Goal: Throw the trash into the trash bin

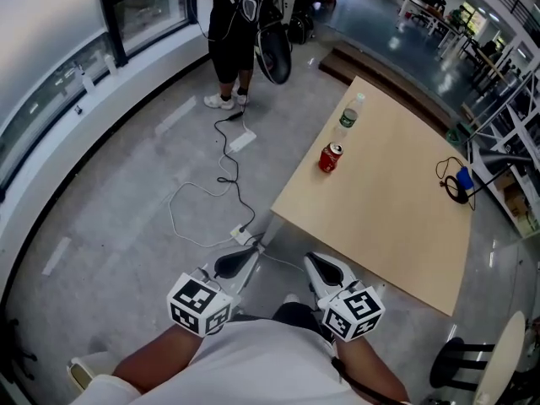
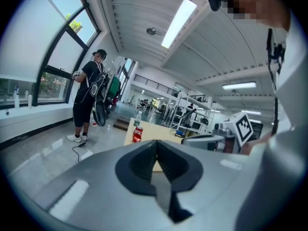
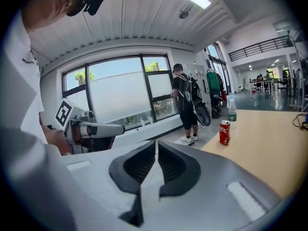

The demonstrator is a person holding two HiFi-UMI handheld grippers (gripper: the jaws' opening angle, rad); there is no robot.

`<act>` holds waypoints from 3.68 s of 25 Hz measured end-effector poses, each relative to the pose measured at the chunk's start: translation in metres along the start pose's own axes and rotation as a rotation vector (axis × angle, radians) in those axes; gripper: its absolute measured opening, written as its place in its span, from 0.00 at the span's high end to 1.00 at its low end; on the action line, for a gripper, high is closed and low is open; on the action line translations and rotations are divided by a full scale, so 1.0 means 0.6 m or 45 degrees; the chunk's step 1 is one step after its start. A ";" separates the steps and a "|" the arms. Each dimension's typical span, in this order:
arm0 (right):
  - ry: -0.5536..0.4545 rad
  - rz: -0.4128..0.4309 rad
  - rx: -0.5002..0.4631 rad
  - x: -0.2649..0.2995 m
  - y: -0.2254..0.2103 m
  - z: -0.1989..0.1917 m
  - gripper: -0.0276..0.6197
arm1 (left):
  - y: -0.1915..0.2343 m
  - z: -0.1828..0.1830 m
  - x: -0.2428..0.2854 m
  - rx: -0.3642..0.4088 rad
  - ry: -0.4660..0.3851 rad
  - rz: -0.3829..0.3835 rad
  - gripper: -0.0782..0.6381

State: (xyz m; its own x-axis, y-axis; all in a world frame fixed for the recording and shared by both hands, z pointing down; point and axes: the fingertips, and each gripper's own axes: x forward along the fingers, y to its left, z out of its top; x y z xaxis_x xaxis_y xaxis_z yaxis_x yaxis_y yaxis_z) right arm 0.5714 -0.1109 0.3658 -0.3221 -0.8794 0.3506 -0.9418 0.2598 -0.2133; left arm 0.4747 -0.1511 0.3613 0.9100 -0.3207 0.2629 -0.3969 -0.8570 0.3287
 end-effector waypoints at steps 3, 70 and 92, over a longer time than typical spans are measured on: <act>0.004 -0.035 0.037 0.018 -0.021 0.002 0.93 | 0.018 0.006 0.005 -0.020 0.000 0.010 0.88; 0.338 -0.061 -0.145 0.400 -0.567 -0.091 0.55 | 0.195 -0.023 0.292 -0.218 0.276 0.488 0.88; 0.290 0.204 -0.169 0.380 -0.461 -0.032 0.68 | 0.185 -0.018 0.238 -0.226 0.193 0.612 0.88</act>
State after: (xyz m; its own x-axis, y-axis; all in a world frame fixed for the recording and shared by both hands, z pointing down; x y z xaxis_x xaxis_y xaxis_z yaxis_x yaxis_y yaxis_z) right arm 0.7568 -0.3757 0.5223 -0.4665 -0.7148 0.5210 -0.8769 0.4508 -0.1667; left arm 0.5595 -0.2877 0.4454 0.5981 -0.5873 0.5453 -0.7910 -0.5420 0.2839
